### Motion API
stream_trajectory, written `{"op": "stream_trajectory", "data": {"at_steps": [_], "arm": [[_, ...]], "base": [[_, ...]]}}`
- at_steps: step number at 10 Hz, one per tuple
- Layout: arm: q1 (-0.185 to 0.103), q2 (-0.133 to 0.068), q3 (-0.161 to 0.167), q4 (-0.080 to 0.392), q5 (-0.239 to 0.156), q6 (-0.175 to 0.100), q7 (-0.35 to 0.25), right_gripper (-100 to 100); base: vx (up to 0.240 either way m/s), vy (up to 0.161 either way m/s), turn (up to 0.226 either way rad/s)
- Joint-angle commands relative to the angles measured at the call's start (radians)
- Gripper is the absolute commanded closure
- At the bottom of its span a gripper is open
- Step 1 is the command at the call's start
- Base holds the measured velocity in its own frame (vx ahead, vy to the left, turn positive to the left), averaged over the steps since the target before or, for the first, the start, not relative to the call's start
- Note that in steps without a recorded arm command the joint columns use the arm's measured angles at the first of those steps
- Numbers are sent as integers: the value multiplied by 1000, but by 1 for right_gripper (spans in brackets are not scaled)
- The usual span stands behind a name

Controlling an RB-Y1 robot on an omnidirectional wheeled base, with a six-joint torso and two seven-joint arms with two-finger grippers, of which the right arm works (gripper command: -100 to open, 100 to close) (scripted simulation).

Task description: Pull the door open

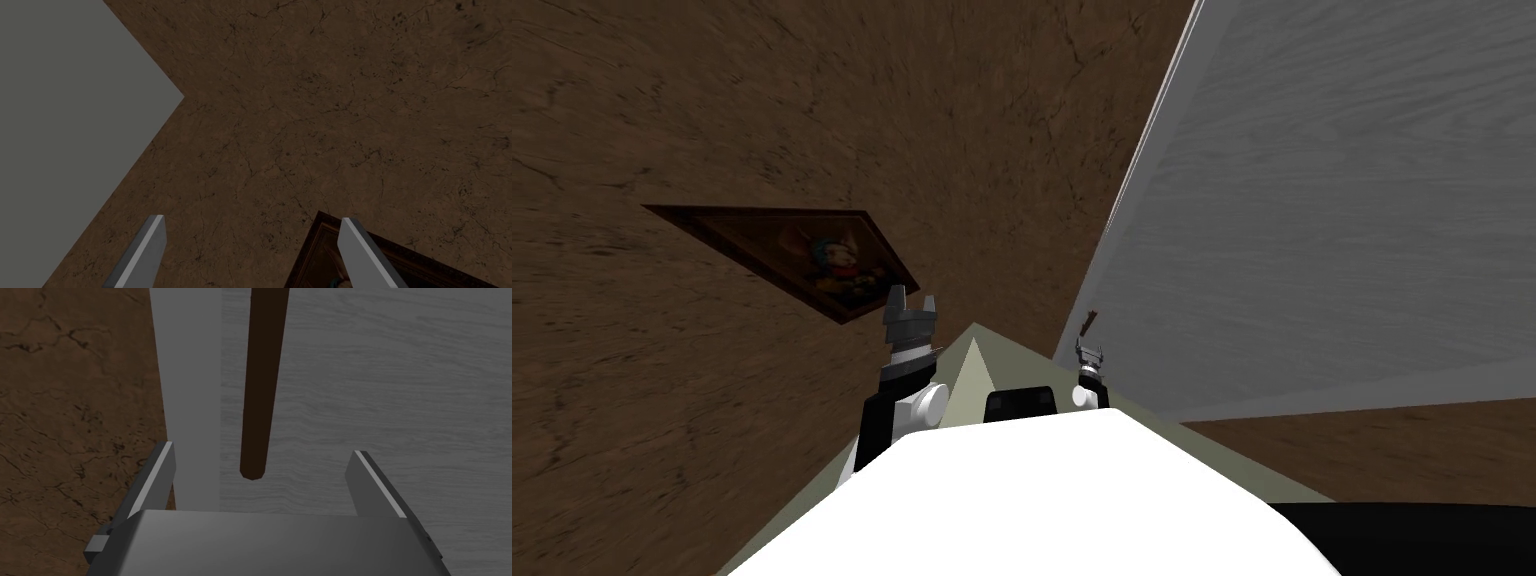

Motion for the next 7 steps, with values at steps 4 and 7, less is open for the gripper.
{"op": "stream_trajectory", "data": {"at_steps": [4,7], "arm": [[17,-71,-6,42,0,-6,-107,-100],[23,-111,-10,71,0,-10,-165,-100]], "base": [[153,7,30],[110,-4,28]]}}
